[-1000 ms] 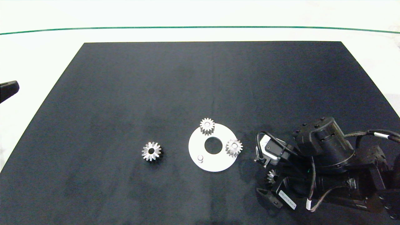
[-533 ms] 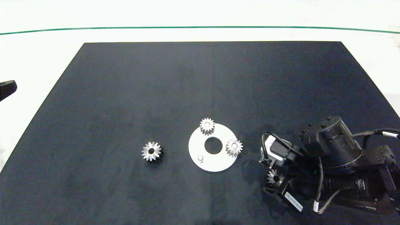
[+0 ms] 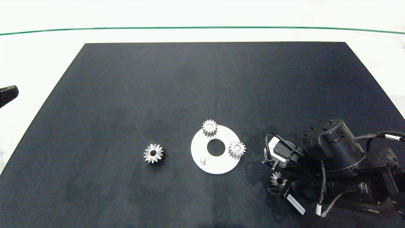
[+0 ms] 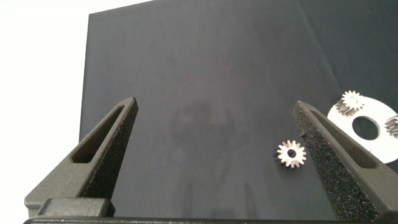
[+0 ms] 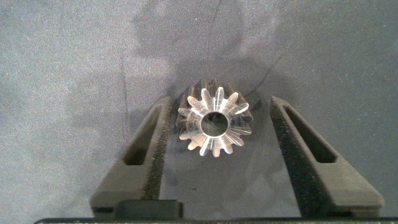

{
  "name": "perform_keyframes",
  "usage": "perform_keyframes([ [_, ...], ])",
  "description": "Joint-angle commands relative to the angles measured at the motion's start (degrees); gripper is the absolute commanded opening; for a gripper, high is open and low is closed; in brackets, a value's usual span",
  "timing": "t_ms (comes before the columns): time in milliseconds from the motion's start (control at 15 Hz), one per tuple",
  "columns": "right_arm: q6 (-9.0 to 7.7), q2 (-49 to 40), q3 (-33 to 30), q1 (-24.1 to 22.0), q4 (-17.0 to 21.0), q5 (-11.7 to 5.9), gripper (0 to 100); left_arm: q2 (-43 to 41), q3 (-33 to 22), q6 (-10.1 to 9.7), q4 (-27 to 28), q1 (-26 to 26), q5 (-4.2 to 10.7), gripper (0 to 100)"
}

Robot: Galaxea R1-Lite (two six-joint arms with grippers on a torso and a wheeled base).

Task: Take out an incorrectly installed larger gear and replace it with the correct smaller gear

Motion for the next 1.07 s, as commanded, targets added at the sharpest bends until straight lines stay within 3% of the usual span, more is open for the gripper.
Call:
perform_keyframes([
  [67,1.77,0.14,-0.12,0.29,0.12,-0.14,56,-0.27,0.05,0.05,0.03,0.01,0.06,100],
  [1067,2.74,0.06,0.84,0.38,0.21,0.12,27,-0.44,0.14,0.05,0.12,0.01,0.06,100],
])
